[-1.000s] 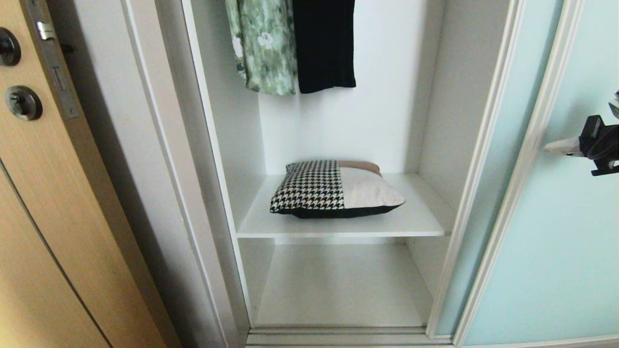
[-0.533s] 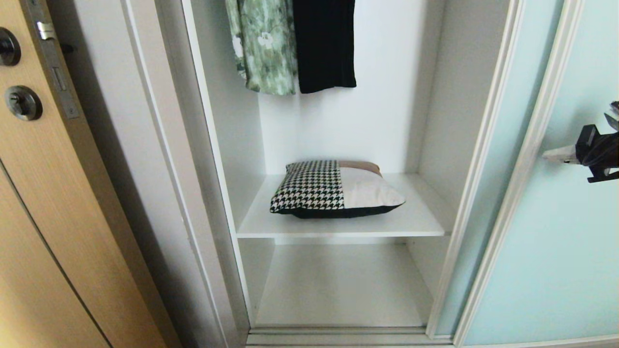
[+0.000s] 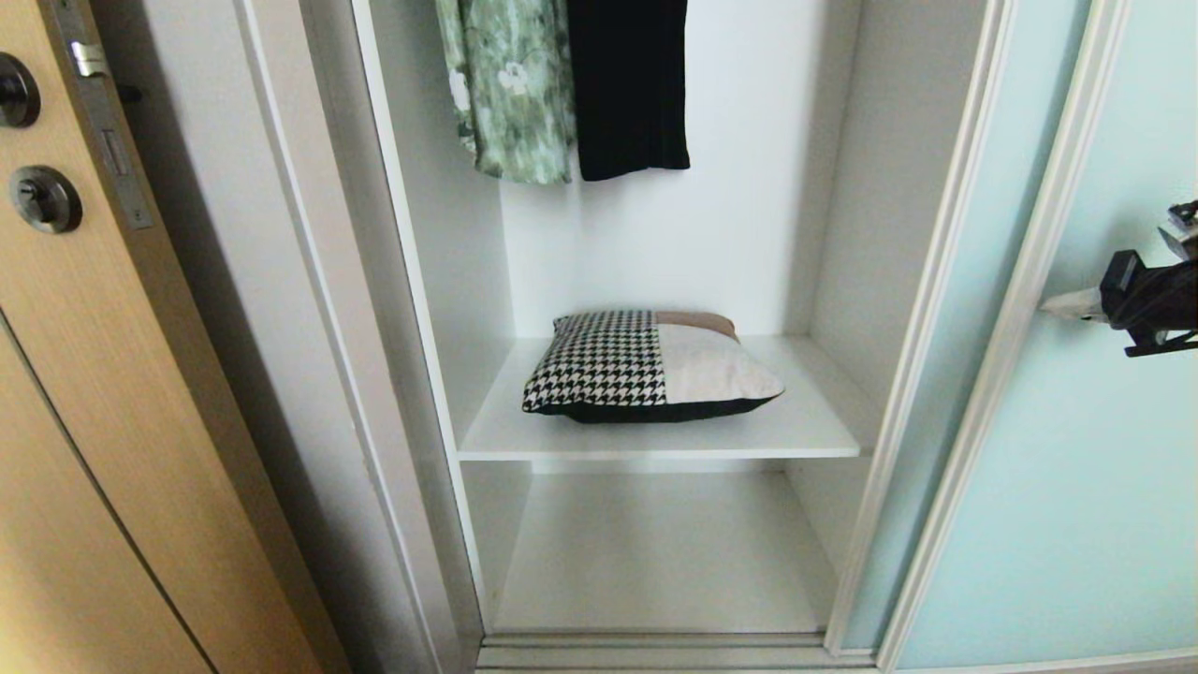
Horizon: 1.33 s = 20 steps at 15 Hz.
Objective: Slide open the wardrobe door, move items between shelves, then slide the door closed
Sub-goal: Close the door
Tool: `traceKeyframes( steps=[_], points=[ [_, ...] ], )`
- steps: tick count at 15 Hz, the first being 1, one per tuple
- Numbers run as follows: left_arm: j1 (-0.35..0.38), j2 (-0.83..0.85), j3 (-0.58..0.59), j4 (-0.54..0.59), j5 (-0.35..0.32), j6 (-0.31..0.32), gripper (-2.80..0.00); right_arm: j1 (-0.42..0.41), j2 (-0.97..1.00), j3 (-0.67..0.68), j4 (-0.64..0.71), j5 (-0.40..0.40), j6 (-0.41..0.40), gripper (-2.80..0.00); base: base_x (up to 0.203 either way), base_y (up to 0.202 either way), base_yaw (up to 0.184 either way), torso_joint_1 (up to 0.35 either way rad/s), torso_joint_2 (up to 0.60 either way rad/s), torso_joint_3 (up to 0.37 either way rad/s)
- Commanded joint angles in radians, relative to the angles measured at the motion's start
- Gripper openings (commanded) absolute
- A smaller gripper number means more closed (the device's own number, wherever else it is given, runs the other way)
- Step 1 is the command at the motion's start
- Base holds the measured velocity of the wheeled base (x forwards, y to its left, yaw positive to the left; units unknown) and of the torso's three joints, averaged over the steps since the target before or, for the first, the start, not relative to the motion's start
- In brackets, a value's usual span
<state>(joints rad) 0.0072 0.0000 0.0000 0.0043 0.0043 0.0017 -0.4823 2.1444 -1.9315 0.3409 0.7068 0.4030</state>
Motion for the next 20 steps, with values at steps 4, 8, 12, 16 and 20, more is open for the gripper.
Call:
traceKeyframes(
  steps=[4,8,12,16,20],
  points=[
    [0.000,0.002,0.002,0.000,0.000,0.000,-2.80,0.015,0.041,-0.001,-0.086,-0.022,0.064,-2.80,0.000,0.000,0.000,0.000,0.00,0.000],
    [0.000,0.002,0.001,0.000,0.000,0.000,-2.80,0.032,0.040,0.001,-0.081,-0.022,0.076,-2.80,0.000,0.000,0.000,0.000,0.00,0.000],
    [0.000,0.002,0.002,0.000,0.000,0.000,-2.80,0.054,0.000,0.012,-0.076,-0.019,0.080,-2.80,0.000,0.000,0.000,0.000,0.00,0.000],
    [0.000,0.002,0.001,0.000,0.000,0.000,-2.80,0.100,-0.023,0.020,-0.023,-0.023,0.076,-2.80,0.000,0.000,0.000,0.000,0.00,0.000],
    [0.000,0.002,0.002,0.000,0.000,0.000,-2.80,0.191,-0.051,0.044,-0.017,-0.032,0.076,-2.80,0.000,0.000,0.000,0.000,0.00,0.000]
  ],
)
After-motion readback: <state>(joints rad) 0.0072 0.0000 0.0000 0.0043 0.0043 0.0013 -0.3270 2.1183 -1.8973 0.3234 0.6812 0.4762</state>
